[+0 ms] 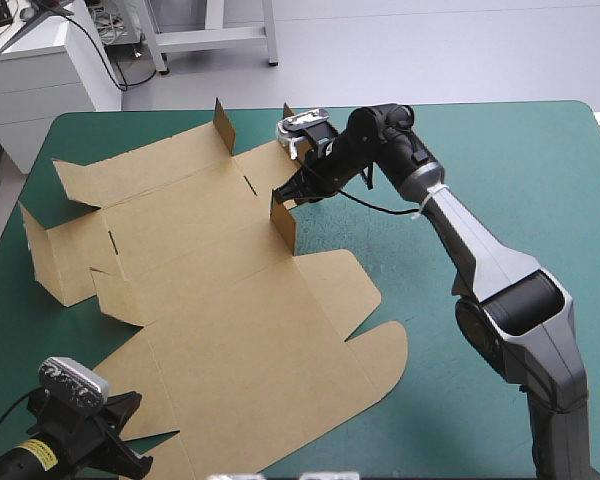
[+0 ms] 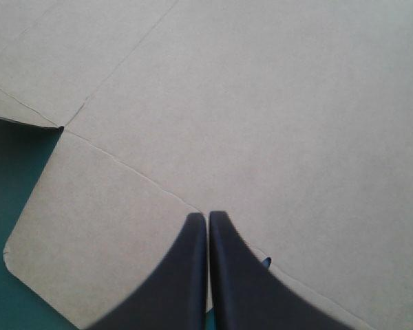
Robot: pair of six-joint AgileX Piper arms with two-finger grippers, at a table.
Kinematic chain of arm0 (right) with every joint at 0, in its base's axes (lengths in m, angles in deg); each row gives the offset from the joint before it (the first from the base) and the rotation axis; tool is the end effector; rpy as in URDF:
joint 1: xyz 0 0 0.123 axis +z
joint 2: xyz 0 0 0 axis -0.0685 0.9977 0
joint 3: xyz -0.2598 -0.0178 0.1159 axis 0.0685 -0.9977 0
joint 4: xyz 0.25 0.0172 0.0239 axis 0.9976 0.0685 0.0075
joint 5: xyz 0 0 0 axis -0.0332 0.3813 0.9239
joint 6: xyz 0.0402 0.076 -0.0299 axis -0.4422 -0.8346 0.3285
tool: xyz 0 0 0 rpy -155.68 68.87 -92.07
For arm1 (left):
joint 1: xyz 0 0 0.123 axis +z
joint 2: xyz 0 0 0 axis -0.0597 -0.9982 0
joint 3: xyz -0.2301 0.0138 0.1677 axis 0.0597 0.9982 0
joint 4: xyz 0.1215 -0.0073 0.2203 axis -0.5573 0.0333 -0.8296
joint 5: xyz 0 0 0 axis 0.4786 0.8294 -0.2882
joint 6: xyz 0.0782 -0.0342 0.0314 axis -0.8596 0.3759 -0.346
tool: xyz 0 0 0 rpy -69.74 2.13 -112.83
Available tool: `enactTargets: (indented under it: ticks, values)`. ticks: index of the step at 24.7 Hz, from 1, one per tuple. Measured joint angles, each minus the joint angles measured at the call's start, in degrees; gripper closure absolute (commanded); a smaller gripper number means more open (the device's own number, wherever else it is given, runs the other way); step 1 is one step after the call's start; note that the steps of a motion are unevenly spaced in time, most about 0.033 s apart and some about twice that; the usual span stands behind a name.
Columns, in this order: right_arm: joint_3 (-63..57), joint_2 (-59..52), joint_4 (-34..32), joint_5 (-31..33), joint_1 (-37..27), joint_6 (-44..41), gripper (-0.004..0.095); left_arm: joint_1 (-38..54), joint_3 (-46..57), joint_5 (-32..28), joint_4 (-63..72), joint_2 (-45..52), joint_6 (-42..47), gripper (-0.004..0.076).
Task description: Fold the box
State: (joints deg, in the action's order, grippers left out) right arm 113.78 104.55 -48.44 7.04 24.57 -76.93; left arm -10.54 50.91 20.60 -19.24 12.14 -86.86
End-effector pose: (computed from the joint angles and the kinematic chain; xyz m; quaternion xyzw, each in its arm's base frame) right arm 0.3990 0.2480 0.3373 -0.2955 0.9001 0.2063 0.2449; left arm 0.0341 -0.0250 0.2745 0.2314 0.8794 -0.0917 0.4058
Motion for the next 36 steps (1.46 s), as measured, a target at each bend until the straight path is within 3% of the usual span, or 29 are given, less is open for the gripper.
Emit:
enactTargets:
  ticks: [6,15,16,18,22,32,36]
  values:
    - [0.0,1.8,-3.0,-0.2,2.4,0.1,0.0373,0.0,0.0,0.1,0.0,0.0,0.0,0.0732]
    - [0.0,6.0,-0.4,-5.1,2.5,2.4,0.0357,0.0,0.0,0.0,0.0,0.0,-0.2,0.0732]
    - [0.0,6.9,0.4,-6.1,2.5,2.6,0.0366,0.0,0.0,0.0,0.0,0.0,-0.2,0.0732]
    - [0.0,8.2,0.9,-6.6,2.5,2.7,0.0497,0.0,0.0,0.0,0.0,0.0,-0.2,0.0732]
    - [0.0,9.4,0.6,-6.6,2.5,2.7,0.0896,0.0,0.0,0.0,0.0,0.0,-0.2,0.0732]
    - [0.1,9.4,-4.9,-4.5,2.5,1.2,0.0912,0.0,0.0,0.0,0.0,0.0,-0.2,0.0732]
    - [0.3,9.4,-8.4,-4.1,2.7,4.5,0.0912,0.0,0.0,0.0,0.0,0.0,-0.2,0.0732]
